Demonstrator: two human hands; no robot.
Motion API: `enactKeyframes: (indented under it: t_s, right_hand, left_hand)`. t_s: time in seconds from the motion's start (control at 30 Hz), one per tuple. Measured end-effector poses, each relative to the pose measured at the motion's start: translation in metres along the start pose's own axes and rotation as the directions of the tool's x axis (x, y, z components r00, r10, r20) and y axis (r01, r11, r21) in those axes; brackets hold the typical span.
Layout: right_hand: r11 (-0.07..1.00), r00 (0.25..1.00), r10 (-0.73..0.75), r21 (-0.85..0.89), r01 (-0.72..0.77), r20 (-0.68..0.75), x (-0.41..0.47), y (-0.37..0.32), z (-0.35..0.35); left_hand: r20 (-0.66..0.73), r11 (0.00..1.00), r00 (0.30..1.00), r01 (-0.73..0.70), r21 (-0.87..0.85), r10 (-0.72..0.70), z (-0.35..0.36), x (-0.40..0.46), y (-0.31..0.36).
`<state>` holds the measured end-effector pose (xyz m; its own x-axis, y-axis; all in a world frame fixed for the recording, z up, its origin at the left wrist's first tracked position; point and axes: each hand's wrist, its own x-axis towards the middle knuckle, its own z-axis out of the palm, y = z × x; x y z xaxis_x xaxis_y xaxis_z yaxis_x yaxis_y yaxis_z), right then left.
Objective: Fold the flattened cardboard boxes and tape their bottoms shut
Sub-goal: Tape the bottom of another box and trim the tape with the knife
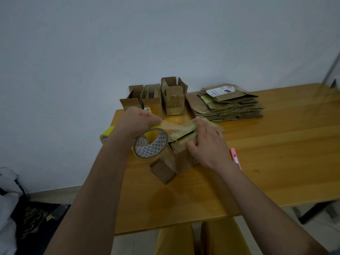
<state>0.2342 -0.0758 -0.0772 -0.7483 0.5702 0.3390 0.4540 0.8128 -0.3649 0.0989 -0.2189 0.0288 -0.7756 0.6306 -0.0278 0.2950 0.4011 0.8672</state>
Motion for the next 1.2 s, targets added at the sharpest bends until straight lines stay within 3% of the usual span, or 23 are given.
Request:
enactKeyframes:
  t_s: [0.33, 0.97, 1.2]
  right_hand:
    - [0.995, 1.0, 0.018, 0.097, -0.018, -0.008, 0.001, 0.001, -0.005]
    - [0.982, 0.997, 0.036, 0.18, -0.048, 0.072, 0.005, -0.002, -0.012]
    - [0.958, 0.998, 0.02, 0.285, -0.036, 0.057, 0.005, 0.006, -0.006]
  left_hand:
    - [0.007, 0.996, 1.0, 0.008, 0.092, -0.008, -0.001, -0.01, -0.014]
    - [-0.039, 0.91, 0.91, -0.409, 0.069, 0.412, 0.006, -0.03, 0.018]
    - [-0.099, 0.976, 0.973, -0.201, 0.082, 0.208, 0.0, -0.029, 0.002]
